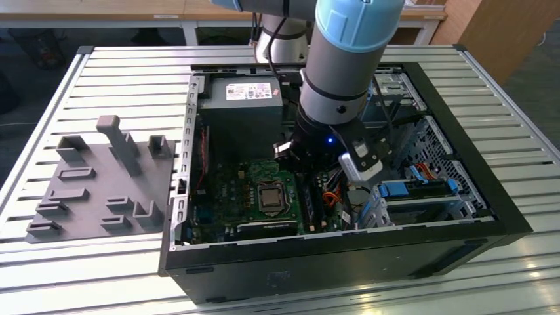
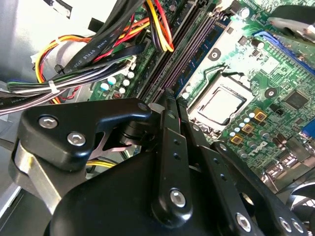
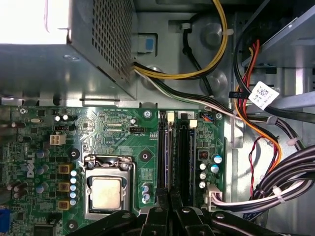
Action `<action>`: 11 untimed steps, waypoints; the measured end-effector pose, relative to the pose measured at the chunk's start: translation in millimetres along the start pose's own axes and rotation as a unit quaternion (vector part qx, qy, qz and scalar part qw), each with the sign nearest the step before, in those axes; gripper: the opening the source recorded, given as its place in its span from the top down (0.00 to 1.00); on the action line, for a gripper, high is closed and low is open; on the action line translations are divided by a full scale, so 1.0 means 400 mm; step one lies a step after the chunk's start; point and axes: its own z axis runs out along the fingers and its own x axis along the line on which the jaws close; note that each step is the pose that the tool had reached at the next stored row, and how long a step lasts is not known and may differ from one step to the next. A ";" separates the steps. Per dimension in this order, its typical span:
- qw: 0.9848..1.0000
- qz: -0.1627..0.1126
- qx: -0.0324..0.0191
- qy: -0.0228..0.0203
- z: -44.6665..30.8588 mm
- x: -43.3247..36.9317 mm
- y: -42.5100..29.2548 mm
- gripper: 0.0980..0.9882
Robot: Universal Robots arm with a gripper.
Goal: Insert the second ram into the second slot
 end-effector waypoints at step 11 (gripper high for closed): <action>1.000 -0.001 0.000 0.000 0.008 -0.002 0.000 0.96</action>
